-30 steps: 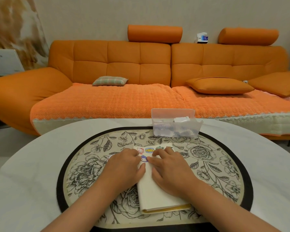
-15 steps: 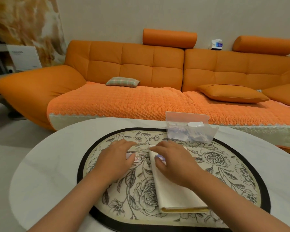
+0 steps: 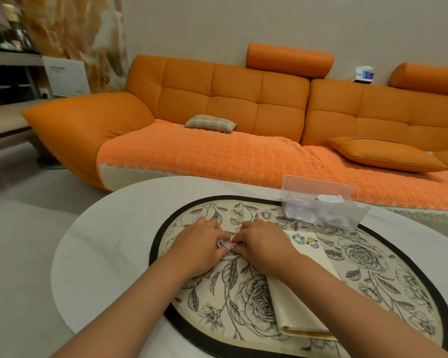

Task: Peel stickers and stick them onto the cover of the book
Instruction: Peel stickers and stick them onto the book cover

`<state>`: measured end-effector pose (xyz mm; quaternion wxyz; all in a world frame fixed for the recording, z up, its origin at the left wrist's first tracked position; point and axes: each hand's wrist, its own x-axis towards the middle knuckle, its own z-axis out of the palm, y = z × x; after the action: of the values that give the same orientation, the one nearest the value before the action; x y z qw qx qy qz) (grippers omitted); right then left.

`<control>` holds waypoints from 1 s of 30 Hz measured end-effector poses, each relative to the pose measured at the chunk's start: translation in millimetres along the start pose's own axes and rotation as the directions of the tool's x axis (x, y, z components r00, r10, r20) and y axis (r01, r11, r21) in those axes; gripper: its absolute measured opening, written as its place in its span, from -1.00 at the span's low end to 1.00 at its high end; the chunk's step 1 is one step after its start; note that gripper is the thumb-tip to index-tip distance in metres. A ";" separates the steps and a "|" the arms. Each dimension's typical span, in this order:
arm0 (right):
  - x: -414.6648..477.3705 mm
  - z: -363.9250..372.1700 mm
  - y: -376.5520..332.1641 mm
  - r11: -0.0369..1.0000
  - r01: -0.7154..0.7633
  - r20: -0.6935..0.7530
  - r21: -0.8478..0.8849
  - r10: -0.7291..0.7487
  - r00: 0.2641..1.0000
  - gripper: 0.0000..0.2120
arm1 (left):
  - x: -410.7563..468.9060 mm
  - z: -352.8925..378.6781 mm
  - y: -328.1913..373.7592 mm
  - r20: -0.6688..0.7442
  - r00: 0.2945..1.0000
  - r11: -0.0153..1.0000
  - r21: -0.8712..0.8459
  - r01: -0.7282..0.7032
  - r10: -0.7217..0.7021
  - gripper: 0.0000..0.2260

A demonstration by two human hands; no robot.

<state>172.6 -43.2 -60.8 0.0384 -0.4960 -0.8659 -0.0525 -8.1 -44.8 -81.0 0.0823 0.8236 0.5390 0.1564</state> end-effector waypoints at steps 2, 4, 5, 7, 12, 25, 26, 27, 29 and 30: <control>-1.6 0.4 1.0 1.000 0.011 -0.008 0.002 -0.011 1.000 -0.69 | 0.6 -0.1 -0.3 -0.010 1.000 1.000 -0.014 0.001 -0.001 -0.68; -4.0 1.3 1.1 1.000 0.026 -0.042 -0.005 -0.026 0.999 -0.69 | 0.7 -1.0 0.4 -0.015 1.000 0.999 -0.034 0.007 -0.008 -0.70; -4.8 1.6 0.6 1.000 0.029 -0.070 -0.011 -0.030 0.997 -0.69 | 0.4 -1.6 1.1 -0.017 1.000 0.999 -0.040 0.009 -0.010 -0.71; -5.7 2.3 -0.9 0.999 0.025 -0.113 -0.027 -0.028 0.993 -0.72 | -0.4 -3.1 3.1 -0.019 1.000 0.999 -0.040 0.012 -0.013 -0.72; -7.4 2.3 2.6 0.998 0.050 -0.124 0.045 -0.044 0.991 -0.81 | -3.0 -6.9 6.4 -0.006 1.000 0.999 -0.041 0.025 -0.026 -0.70; -62.7 -11.9 32.5 0.977 0.017 -0.513 0.210 0.096 0.853 -0.77 | 3.7 -17.6 68.7 0.130 0.961 0.521 -0.818 0.243 -0.244 -0.91; -67.0 -12.6 34.7 0.971 -0.007 -0.491 0.239 0.127 0.862 -0.77 | 4.6 -17.3 72.7 0.142 0.959 0.491 -0.835 0.250 -0.247 -0.92; -71.5 -14.0 36.5 0.960 -0.038 -0.451 0.278 0.165 0.877 -0.77 | 6.1 -16.7 76.3 0.151 0.956 0.470 -0.845 0.256 -0.250 -0.92; -79.5 -18.3 40.4 0.912 -0.090 -0.339 0.400 0.238 0.910 -0.76 | 9.0 -14.8 82.7 0.149 0.955 0.465 -0.847 0.257 -0.257 -0.90; -83.1 -19.9 43.3 0.871 -0.106 -0.282 0.480 0.267 0.921 -0.75 | 10.6 -13.5 85.7 0.138 0.956 0.479 -0.841 0.251 -0.258 -0.88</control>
<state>252.2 -95.1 -48.6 0.3069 -0.5391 -0.7811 0.0712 65.1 -70.3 -40.5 0.4943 0.5877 0.5091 0.3887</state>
